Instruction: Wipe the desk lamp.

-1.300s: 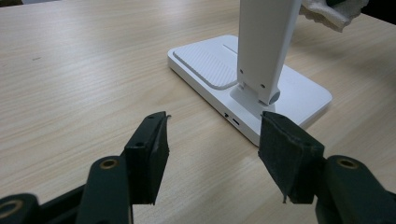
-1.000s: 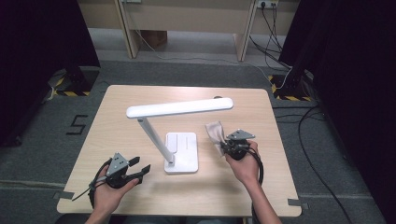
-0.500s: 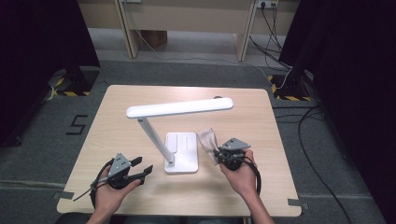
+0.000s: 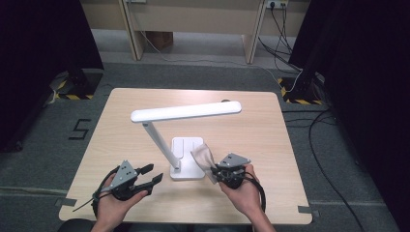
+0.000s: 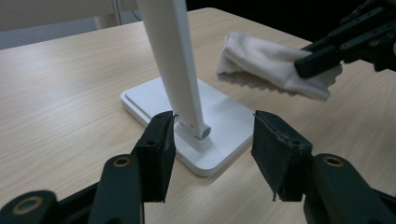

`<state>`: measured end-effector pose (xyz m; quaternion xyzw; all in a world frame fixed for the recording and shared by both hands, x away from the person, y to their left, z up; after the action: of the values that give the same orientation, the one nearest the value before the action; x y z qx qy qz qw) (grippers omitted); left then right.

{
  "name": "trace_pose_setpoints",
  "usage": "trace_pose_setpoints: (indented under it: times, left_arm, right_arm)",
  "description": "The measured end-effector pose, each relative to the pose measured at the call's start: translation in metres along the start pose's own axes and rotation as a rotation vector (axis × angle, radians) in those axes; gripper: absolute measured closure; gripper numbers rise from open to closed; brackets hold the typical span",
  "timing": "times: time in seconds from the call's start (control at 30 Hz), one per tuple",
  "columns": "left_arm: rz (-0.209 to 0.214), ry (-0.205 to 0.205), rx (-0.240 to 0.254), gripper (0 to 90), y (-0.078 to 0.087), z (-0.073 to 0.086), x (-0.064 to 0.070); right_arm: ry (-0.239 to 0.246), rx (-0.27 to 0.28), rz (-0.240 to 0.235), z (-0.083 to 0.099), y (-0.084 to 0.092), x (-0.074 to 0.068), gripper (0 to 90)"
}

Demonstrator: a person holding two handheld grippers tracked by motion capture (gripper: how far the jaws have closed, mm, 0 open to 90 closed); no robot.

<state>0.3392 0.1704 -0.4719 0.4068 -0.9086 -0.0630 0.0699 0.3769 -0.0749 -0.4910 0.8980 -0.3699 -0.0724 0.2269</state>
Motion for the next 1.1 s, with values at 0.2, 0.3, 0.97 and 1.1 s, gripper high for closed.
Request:
trace_pose_setpoints:
  times: [0.2,0.3,0.97,1.1]
  left_arm:
    - [0.049,0.018,-0.017,45.1,-0.007,0.000,0.007]
    - [0.056,0.007,-0.021,43.3,-0.008,-0.001,0.009]
    - [0.148,0.097,-0.108,38.7,-0.023,0.007,0.006]
    - [0.163,0.123,-0.139,37.0,-0.024,0.011,0.005]
  right_arm:
    - [0.003,0.009,-0.072,0.000,0.001,-0.024,80.8]
    - [0.014,0.005,-0.114,0.001,0.001,-0.037,80.9]
    - [0.073,0.018,-0.273,-0.002,0.003,-0.085,80.9]
    - [0.098,0.029,-0.293,-0.006,0.006,-0.089,80.8]
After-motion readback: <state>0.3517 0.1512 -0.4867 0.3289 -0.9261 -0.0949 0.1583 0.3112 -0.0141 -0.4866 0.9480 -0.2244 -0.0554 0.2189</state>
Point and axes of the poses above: each handheld gripper's, and its own axes: y roughly backward along the jaws, z roughly out of its underside, x roughly to its right, the point moved 7 cm from there along -y, roughly forward along the jaws, and after that the axes turned 13 degrees about x, right-handed, at the moved point
